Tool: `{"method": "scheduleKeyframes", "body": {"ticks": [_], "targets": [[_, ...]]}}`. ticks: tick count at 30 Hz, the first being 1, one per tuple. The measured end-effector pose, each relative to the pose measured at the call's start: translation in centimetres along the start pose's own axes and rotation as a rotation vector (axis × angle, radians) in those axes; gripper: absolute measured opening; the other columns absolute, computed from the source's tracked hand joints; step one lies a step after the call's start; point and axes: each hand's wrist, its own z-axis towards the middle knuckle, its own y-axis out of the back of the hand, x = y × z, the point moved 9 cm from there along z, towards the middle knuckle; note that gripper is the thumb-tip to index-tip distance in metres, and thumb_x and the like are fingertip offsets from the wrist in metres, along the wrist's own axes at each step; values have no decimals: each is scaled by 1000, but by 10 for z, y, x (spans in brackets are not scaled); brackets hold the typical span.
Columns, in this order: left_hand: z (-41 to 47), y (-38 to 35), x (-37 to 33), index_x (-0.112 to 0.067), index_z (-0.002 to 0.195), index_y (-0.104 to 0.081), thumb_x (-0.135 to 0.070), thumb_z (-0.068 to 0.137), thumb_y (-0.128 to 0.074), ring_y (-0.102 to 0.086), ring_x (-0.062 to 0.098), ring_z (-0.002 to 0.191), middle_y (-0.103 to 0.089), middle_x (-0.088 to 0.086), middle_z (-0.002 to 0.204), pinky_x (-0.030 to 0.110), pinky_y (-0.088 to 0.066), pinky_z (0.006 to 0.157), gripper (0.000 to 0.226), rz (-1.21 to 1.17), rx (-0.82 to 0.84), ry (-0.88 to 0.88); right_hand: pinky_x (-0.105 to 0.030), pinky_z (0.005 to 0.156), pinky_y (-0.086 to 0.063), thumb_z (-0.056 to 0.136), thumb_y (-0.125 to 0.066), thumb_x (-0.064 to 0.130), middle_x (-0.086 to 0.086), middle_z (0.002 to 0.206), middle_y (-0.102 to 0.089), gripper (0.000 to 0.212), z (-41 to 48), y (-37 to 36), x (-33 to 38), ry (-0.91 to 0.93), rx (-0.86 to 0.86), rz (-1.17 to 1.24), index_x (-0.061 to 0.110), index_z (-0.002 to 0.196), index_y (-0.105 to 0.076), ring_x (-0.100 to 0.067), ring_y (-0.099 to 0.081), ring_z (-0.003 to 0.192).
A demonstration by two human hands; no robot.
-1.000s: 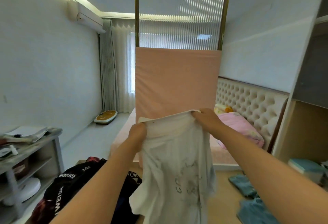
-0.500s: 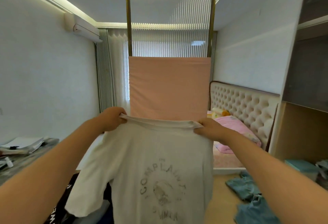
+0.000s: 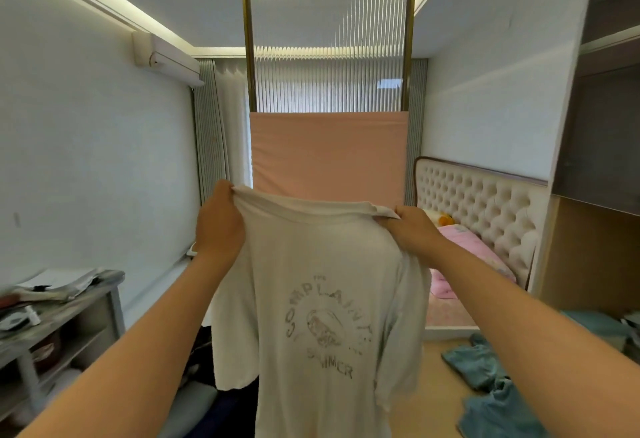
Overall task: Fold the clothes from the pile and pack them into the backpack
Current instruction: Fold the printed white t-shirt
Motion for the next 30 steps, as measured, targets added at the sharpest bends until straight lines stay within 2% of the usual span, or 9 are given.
{"method": "scheduleKeyframes", "body": {"ticks": [3,5,9,11,15,18,23,27,30], "targets": [[10,2,-9,-17,93,-50,-16,100,-32,-53,28,72,-56,3,79,38,-42,63,19,87,80,-10,-37,80,-56,94,-64,28,-19,113,-70,35,-23,-16,-4,-263,419,349,2,115,-69,-28,-69,93],[17,0,-16,-21,80,-53,-19,97,-37,-52,21,72,-56,-2,76,33,-37,62,23,52,198,-50,-42,82,-58,94,-56,26,-21,115,-69,36,-36,-17,-5,-352,590,518,2,117,-70,-32,-69,95],[7,-28,-15,-25,65,-53,-36,81,-40,-54,16,68,-57,-5,69,32,-39,62,23,15,475,-60,-43,93,-49,83,-61,23,-19,111,-66,42,-19,-3,-40,-394,465,585,2,119,-67,-34,-63,99],[-5,-58,-1,-26,70,-57,-33,89,-45,-58,19,73,-61,-4,73,33,-45,67,24,112,550,-67,-38,84,-50,90,-61,22,-13,97,-70,18,-12,4,-62,-345,342,365,10,97,-72,-25,-66,88],[-33,-130,46,-19,93,-66,-18,96,-49,-60,26,88,-65,4,93,34,-45,73,17,205,597,-69,-28,64,-38,96,-60,30,5,65,-59,36,11,6,-106,-92,143,-242,15,63,-62,-11,-50,62],[-59,-183,88,-14,97,-70,-16,96,-51,-59,27,89,-61,6,94,34,-44,75,19,248,618,-21,-32,60,-33,95,-61,34,9,52,-47,46,25,-13,-163,-76,150,-395,21,52,-53,-11,-41,54],[-100,-253,142,-10,98,-73,-13,95,-55,-58,31,87,-54,9,94,36,-47,73,19,330,585,27,-34,55,-37,94,-58,47,5,61,-53,48,47,-49,-257,-135,129,-562,23,53,-54,-17,-55,64],[-131,-320,197,-13,98,-68,-18,96,-47,-59,23,76,-68,7,93,30,-44,62,21,412,754,221,-29,49,-30,96,-54,50,6,55,-48,54,69,-84,-331,-240,122,-600,25,50,-44,-20,-51,58],[-154,-365,244,-14,91,-55,-10,89,-50,-67,22,63,-70,7,80,32,-54,58,7,382,836,491,-30,56,-48,97,-50,51,3,60,-63,50,86,-115,-390,-349,165,-608,26,54,-54,-22,-62,61]]}}
